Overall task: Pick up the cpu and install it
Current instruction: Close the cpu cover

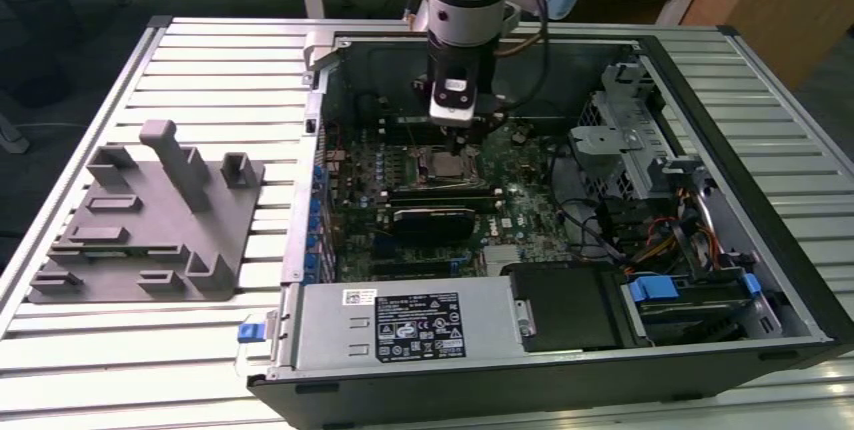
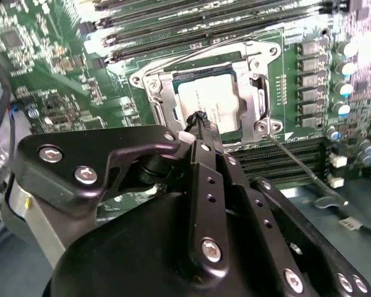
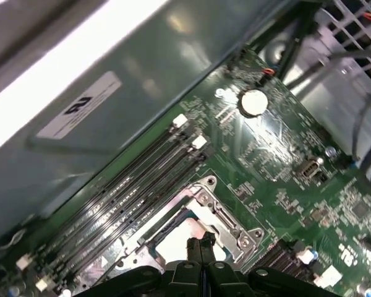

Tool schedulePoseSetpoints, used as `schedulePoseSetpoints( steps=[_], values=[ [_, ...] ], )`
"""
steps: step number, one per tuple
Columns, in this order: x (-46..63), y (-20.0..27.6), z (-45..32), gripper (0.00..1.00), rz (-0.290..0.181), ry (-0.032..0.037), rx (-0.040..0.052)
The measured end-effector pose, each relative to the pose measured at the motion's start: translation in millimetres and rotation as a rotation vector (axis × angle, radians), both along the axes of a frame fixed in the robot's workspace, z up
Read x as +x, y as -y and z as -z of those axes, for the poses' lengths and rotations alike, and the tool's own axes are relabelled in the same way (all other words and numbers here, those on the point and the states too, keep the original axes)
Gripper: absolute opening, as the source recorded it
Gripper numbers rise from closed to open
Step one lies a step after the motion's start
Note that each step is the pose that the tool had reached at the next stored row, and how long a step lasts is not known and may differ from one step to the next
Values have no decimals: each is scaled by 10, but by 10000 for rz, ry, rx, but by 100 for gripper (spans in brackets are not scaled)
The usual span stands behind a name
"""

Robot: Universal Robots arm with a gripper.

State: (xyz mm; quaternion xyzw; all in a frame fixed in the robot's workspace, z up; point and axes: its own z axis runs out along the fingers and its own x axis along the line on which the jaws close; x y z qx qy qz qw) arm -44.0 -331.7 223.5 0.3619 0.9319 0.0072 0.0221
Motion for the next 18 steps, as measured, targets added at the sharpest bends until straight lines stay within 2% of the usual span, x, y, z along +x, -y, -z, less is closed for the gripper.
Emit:
schedulePoseSetpoints(
  steps=[18],
  values=[
    [0,0,2,11,-2977,0,0]
  ],
)
